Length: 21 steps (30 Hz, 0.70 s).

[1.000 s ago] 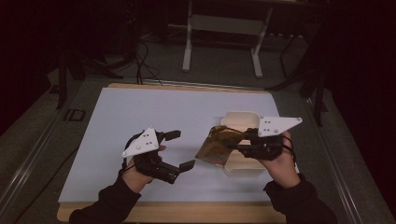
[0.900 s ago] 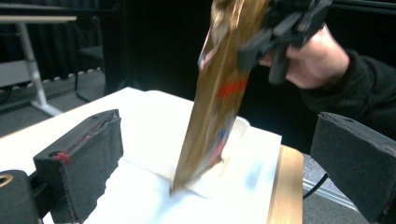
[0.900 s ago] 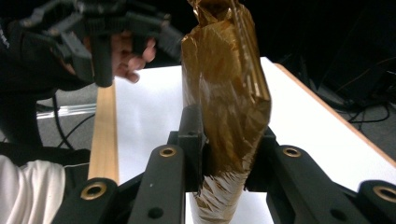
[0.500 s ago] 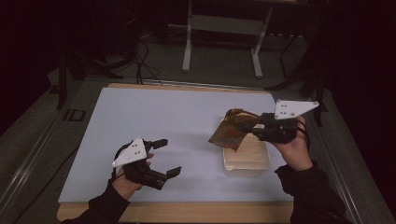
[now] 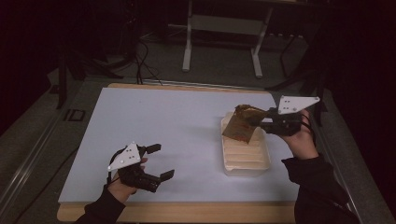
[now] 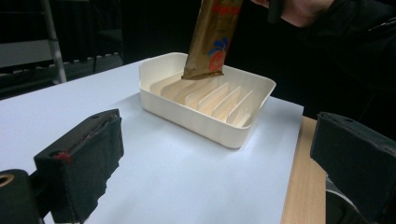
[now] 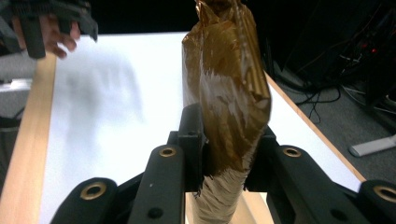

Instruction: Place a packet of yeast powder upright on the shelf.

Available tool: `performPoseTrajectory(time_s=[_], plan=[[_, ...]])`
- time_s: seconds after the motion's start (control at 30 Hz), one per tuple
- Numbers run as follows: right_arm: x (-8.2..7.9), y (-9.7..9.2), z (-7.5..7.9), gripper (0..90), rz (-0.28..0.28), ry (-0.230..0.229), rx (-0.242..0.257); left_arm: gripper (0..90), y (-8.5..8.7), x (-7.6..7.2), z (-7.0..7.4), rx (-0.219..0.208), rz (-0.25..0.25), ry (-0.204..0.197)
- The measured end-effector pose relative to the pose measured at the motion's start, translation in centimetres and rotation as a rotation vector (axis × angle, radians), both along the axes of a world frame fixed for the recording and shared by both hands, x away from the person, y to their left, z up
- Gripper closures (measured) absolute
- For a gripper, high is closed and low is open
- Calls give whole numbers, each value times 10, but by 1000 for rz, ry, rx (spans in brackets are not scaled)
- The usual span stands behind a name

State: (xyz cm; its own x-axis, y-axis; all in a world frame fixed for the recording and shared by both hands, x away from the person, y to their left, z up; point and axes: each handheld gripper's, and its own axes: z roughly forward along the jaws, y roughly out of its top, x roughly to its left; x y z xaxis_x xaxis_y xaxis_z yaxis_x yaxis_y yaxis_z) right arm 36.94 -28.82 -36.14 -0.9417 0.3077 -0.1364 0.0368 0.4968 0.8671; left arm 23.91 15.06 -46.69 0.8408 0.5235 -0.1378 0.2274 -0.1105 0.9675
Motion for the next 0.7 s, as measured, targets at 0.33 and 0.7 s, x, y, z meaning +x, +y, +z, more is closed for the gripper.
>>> performPoseTrajectory(time_s=[0.33,0.7], plan=[[9,-7,-15,737,14,49,-58,32,3,3,-3,-6,17,12],[17,-2,-31,736,9,72,-79,32,6,5,-7,-13,25,25]])
